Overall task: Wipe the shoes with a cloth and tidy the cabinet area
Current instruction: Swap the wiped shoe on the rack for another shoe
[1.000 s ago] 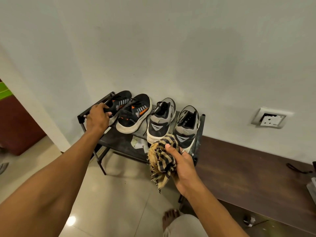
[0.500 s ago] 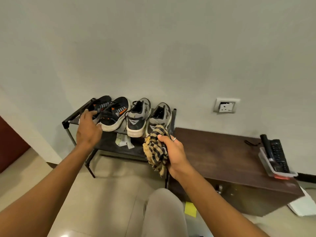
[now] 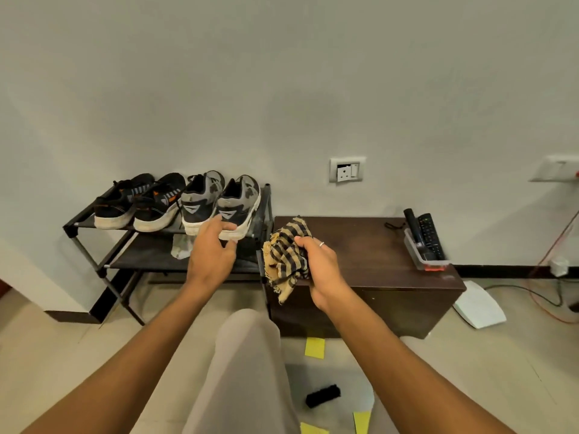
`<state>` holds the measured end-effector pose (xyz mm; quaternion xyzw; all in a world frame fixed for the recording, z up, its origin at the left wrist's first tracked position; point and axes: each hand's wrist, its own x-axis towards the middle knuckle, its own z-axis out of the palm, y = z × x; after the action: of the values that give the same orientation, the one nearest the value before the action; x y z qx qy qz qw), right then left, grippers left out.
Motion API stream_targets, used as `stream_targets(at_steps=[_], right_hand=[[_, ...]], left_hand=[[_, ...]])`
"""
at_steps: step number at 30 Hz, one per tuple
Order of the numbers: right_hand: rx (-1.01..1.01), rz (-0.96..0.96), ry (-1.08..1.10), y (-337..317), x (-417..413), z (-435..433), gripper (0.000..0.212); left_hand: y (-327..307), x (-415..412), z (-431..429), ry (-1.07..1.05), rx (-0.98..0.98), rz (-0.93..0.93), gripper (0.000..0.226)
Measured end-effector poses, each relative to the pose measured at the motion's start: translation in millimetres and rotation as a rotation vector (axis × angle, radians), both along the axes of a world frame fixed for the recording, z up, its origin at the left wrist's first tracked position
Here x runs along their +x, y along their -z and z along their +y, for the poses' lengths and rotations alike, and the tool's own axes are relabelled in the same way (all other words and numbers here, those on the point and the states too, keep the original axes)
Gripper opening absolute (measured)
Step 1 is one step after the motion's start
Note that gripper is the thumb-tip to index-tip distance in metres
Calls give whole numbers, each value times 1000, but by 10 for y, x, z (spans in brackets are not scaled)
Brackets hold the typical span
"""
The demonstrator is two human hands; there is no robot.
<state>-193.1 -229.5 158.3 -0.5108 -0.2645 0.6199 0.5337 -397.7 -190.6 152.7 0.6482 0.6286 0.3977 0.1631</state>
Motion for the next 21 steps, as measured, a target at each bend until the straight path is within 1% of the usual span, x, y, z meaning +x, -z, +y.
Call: stream_targets(at_steps=[2,3,5,6,9,11,14,16,18,19,21], right_hand=[[-11,-20,16,72,107,-36,15],[-21,-24,18,96,138,-52,13],[-46,-32,13,147,166,-72,12],[-58,-41,5,180,161,-66,12],[-77,-92,-31,256,92,-25,16],[-65,-125,-62,306,12,23,17],[-24,-164,-105,389,-118,122,20],[-4,-189,-126,467,-208,217,32],[15,-198,-127,524,-234,262,44],[2,-198,-130,624,-326,391,48],[-8,-214,-103,711,-359,470,49]], left_hand=[[66,161,-73,20,-56,-102,18],[93,222,-102,44,-115,-176,15],[137,325,-151,154,-267,-342,19],[151,359,-180,211,-334,-384,24],[202,384,-211,310,-430,-347,42],[249,354,-194,327,-477,-408,46],[295,253,-120,277,-542,-582,31],[381,126,-28,199,-560,-607,23],[470,31,14,143,-570,-618,20],[595,-83,115,105,-591,-642,19],[745,-199,178,44,-600,-705,18]])
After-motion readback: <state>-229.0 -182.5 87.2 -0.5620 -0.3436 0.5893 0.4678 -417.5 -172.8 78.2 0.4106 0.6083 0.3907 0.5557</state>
